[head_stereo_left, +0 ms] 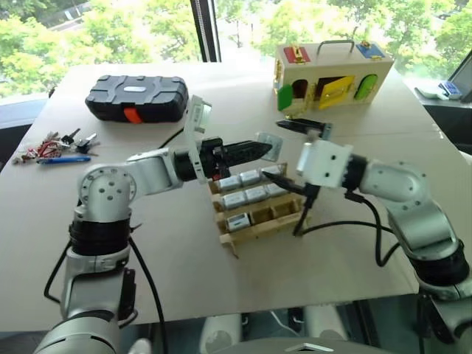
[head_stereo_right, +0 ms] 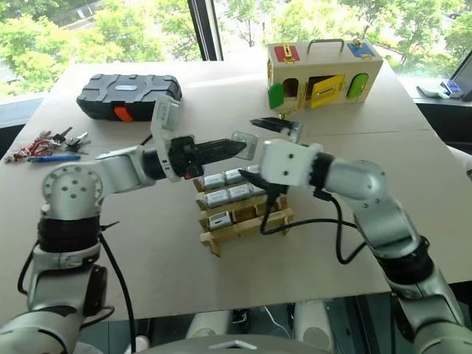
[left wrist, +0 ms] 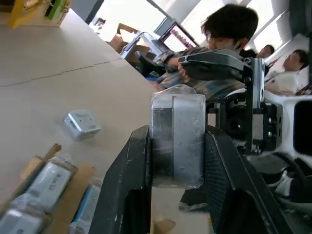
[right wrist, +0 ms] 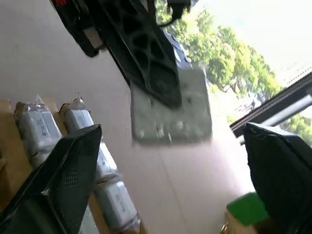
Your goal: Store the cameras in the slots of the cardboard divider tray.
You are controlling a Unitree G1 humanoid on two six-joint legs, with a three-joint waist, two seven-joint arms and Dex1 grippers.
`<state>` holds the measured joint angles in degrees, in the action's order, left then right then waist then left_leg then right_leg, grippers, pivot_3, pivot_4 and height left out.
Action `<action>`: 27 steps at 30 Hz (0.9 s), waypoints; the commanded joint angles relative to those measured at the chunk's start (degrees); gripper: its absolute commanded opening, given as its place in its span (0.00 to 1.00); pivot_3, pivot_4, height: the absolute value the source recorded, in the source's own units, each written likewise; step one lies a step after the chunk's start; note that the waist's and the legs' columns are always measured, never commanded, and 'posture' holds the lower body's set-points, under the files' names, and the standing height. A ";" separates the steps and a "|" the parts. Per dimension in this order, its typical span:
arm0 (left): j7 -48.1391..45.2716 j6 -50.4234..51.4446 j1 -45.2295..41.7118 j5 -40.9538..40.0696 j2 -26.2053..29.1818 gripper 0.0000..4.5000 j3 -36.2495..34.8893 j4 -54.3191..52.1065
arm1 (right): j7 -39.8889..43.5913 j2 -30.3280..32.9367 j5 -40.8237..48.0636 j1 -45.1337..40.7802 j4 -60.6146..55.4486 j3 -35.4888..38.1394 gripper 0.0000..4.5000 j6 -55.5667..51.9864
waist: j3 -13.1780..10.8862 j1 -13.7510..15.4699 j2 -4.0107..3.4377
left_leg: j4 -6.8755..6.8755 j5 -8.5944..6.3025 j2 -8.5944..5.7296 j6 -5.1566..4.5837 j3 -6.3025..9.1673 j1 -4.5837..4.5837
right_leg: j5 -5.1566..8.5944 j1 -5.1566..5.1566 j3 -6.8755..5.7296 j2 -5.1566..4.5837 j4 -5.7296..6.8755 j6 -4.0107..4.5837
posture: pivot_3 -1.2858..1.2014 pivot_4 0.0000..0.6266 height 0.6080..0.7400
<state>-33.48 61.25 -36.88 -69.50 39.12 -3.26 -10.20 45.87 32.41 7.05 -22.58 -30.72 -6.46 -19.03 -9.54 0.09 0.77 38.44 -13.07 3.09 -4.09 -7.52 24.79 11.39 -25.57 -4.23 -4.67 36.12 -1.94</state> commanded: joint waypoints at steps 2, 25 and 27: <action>-11.65 -3.71 1.45 8.54 7.27 0.19 3.25 -7.28 | 8.29 5.78 17.62 11.26 -3.59 17.29 0.99 -4.60 | -0.02 0.53 -0.02 | -0.07 -0.02 0.01 -0.01 -0.06 0.01 | 0.00 0.00 0.03 -0.01 -0.16 0.02 | 0.52 0.24 1.00; -26.13 -2.50 2.83 24.30 14.24 0.19 11.33 -9.67 | 10.67 8.82 25.82 22.04 -6.80 17.14 0.99 0.75 | -0.02 0.82 0.00 | -0.01 -0.18 0.09 -0.25 -0.06 -0.03 | 0.26 -0.01 0.11 0.03 -0.12 0.07 | 0.52 0.24 1.00; -26.80 -1.55 1.99 23.26 13.64 0.19 10.52 -9.38 | 10.51 8.94 25.11 22.49 -6.59 16.71 0.99 1.30 | -0.02 0.78 0.00 | -0.01 -0.17 0.10 -0.27 -0.05 -0.04 | 0.26 -0.01 0.11 0.05 -0.12 0.06 | 0.52 0.24 1.00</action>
<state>-59.12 58.75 -33.56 -44.24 53.23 9.52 -19.11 56.89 41.04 32.42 -0.43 -35.74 9.89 -19.43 -9.56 0.87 0.77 38.42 -13.23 3.19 -4.36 -7.58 24.74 11.65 -25.58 -4.12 -4.61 36.01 -1.88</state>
